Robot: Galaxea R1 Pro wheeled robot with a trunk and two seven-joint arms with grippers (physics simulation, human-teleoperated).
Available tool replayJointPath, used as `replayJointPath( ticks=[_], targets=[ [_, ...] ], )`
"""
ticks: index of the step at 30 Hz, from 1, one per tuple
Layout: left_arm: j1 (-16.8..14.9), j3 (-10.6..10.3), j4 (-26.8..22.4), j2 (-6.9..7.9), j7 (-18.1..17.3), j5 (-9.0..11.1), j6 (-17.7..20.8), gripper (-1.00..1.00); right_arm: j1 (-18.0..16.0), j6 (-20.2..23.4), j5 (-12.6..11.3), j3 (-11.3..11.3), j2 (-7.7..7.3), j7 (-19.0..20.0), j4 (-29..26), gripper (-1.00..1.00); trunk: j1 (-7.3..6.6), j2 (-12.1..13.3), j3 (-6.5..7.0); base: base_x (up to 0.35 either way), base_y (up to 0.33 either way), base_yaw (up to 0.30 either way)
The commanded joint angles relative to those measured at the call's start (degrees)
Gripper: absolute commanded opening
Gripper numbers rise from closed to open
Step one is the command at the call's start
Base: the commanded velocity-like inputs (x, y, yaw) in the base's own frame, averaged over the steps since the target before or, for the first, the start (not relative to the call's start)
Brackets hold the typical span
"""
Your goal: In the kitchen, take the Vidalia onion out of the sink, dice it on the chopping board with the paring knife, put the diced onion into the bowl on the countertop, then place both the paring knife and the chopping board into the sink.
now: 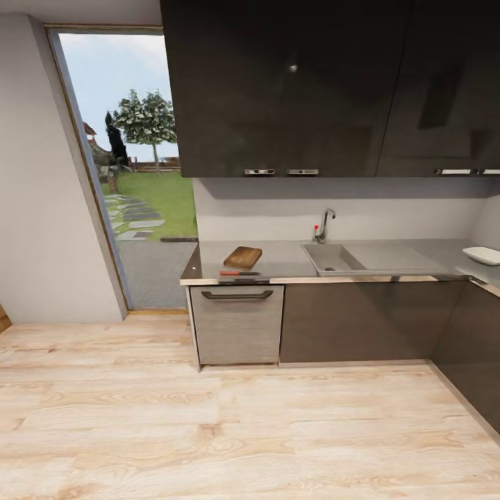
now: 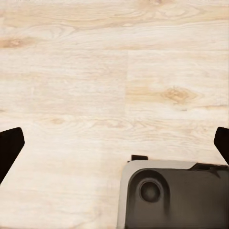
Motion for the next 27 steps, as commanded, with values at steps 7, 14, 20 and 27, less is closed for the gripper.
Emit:
replayJointPath(
  ticks=[7,14,20,27],
  targets=[
    [1.0,0.2,-0.1,0.01,0.1,0.0,-2.3,1.00,0.0,-0.2,0.0,-0.2,0.08,0.0,0.0,1.00,0.05,-0.1,-0.10,0.284,0.000,0.000],
    [1.0,0.2,-0.1,0.13,0.1,0.0,-4.6,1.00,0.0,-0.2,0.1,-0.2,0.09,0.0,0.0,1.00,0.05,-0.1,-0.10,0.319,0.001,0.000],
    [1.0,0.1,-0.1,0.17,0.1,0.0,-20.9,1.00,0.0,-0.2,0.1,-0.3,0.09,0.0,0.0,1.00,0.05,-0.1,-0.10,0.289,0.050,0.000],
    [1.0,0.1,-0.1,0.17,0.1,0.0,-20.9,1.00,0.0,-0.2,0.1,-0.2,0.09,0.0,0.1,1.00,0.05,-0.1,-0.10,0.053,0.012,0.000]
  ],
)
